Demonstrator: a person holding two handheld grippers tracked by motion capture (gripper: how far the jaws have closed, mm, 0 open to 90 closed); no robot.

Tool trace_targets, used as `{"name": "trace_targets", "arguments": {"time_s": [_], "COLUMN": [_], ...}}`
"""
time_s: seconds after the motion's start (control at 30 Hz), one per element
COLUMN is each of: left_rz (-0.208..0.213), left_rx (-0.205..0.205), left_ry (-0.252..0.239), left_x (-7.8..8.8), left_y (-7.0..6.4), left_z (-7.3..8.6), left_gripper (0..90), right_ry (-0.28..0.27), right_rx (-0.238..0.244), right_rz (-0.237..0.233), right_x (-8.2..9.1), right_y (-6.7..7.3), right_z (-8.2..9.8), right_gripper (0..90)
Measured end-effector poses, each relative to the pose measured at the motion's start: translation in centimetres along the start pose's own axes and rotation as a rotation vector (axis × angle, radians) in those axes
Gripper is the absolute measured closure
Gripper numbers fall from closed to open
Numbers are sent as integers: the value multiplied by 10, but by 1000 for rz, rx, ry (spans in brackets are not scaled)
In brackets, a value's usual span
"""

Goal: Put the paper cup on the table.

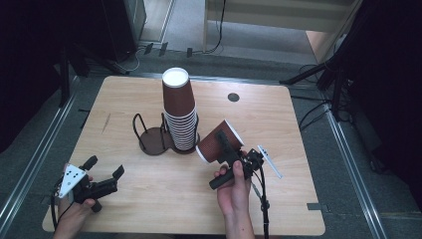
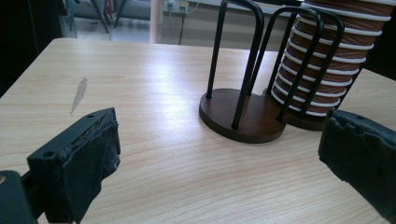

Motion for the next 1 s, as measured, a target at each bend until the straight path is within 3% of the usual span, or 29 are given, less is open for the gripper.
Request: {"name": "trace_targets", "arguments": {"time_s": [0.07, 0.3, 0.57, 0.63, 0.67, 1.0], "left_rz": [0, 0, -10, -11, -16, -32], "left_rx": [0, 5, 6, 5, 12, 14], "left_ry": [5, 17, 12, 12, 12, 21], "left_x": [-1, -2, -2, -2, -3, -4], "left_y": [0, 0, 2, 2, 2, 3], "left_z": [1, 4, 4, 4, 4, 4], "left_gripper": [0, 0, 0, 0, 0, 0], "right_ry": [-1, -11, -22, -21, -22, -33], "right_rx": [41, 80, 244, 261, 302, 444], "right_rz": [-6, 5, 35, 40, 59, 100], "right_x": [-1, -5, -16, -17, -19, -27], "right_y": [-1, -3, -7, -8, -10, -13], "right_z": [-1, -5, -10, -10, -11, -15], "right_gripper": [108, 108, 108, 107, 108, 107]}}
Point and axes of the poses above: each handheld gripper's, and its own axes: x roughly backward along the jaws, z roughly out of its underside, y roughly to its left, the point moved 5 cm from there along -x, roughly forward along the jaws, and after that the axes turned 15 degrees about -y, right-handed, at the moved point
